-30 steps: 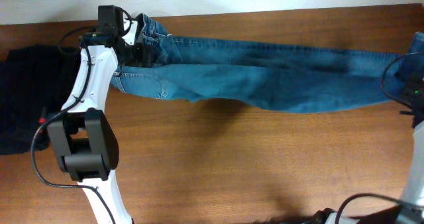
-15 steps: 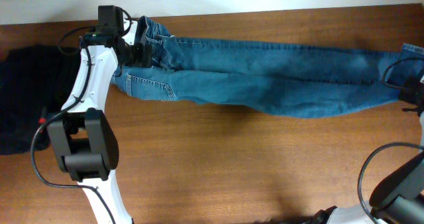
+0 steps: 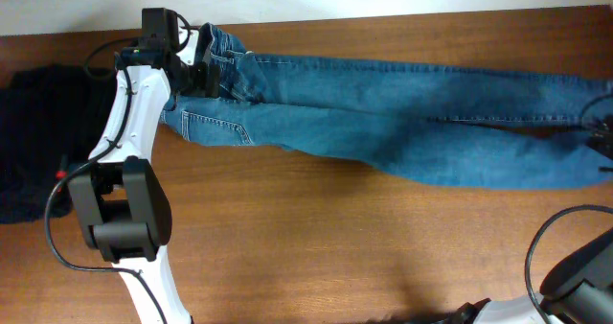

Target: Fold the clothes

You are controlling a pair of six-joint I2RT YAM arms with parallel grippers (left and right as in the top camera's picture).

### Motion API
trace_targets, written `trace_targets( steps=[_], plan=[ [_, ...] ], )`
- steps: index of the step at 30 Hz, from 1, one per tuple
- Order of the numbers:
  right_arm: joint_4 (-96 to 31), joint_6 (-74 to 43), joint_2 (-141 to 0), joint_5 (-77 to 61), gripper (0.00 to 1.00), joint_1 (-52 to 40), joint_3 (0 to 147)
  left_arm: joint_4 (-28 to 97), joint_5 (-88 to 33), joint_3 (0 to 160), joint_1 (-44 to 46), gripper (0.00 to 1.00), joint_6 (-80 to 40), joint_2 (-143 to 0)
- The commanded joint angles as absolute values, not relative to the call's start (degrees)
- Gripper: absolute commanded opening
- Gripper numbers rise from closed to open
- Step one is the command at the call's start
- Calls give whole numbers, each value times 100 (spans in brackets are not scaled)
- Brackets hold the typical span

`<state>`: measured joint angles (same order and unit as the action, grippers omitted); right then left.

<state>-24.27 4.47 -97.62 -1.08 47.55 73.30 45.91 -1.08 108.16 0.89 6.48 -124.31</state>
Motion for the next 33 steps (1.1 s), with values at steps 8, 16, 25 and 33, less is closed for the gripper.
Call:
trace_targets(
  steps=[8, 16, 25, 33],
  plan=[
    [-2921, -395, -8807, -1236, 79, 4427, 7435, 4595, -172, 10871, 95, 99, 740, -12451],
    [-4456, -392, -8724, -1890, 80, 3481, 7432, 4595, -169, 10871, 95, 99, 740, -12451],
    [-5352, -395, -8726, -1933, 89, 2578, 7432, 4595, -172, 10871, 95, 99, 740, -12451],
    [-5430, -390, -8737, -1931, 92, 1990, 7430, 4595, -172, 10871, 95, 99, 740, -12451]
  ],
)
